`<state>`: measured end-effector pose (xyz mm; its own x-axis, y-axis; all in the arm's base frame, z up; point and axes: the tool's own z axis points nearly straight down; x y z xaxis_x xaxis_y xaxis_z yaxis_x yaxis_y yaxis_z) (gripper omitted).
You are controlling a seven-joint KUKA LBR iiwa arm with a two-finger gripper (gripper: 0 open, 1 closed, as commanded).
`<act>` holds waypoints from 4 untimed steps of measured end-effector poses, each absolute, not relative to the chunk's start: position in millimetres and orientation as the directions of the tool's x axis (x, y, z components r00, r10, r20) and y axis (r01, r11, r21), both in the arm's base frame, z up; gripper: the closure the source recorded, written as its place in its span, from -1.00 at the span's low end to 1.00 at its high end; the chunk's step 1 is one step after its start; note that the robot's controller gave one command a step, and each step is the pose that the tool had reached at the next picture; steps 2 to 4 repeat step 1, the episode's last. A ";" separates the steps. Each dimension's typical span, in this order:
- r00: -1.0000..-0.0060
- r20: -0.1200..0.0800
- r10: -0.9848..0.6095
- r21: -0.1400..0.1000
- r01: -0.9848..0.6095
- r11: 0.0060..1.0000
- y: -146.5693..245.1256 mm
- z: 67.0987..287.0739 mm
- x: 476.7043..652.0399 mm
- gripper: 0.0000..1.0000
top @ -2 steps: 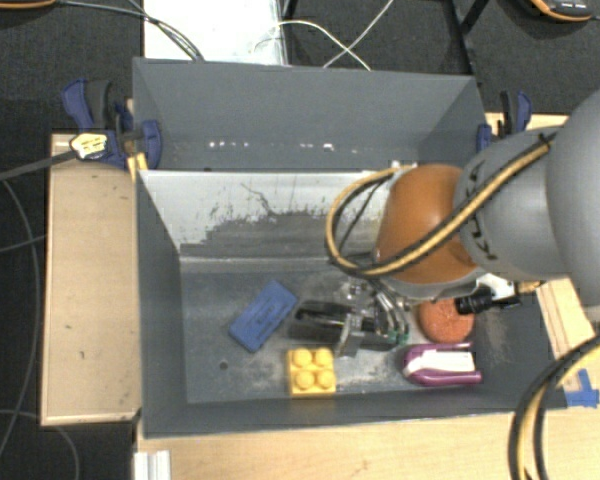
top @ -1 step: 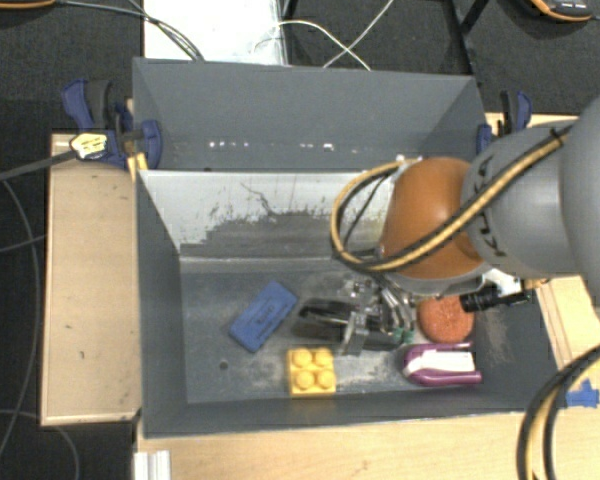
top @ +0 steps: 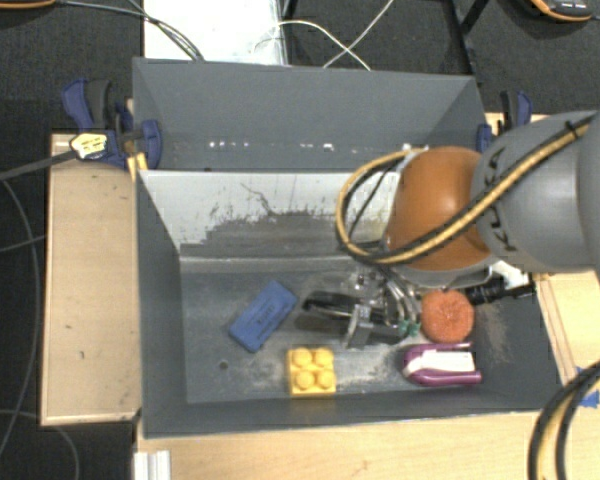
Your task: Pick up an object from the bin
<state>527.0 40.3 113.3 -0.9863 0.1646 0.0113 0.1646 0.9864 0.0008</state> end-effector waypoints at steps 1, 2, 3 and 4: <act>-0.986 0.005 0.164 0.002 0.164 0.986 40.4 122.3 528.9 1.00; -0.986 0.005 0.164 0.002 0.164 0.986 40.4 122.3 528.9 1.00; -0.986 0.005 0.164 0.002 0.164 0.986 40.4 122.3 528.9 1.00; -0.986 0.005 0.164 0.002 0.164 0.986 40.4 122.3 528.9 1.00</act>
Offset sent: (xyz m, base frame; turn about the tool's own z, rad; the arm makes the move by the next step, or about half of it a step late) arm 0.0002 0.0000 0.0223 0.0000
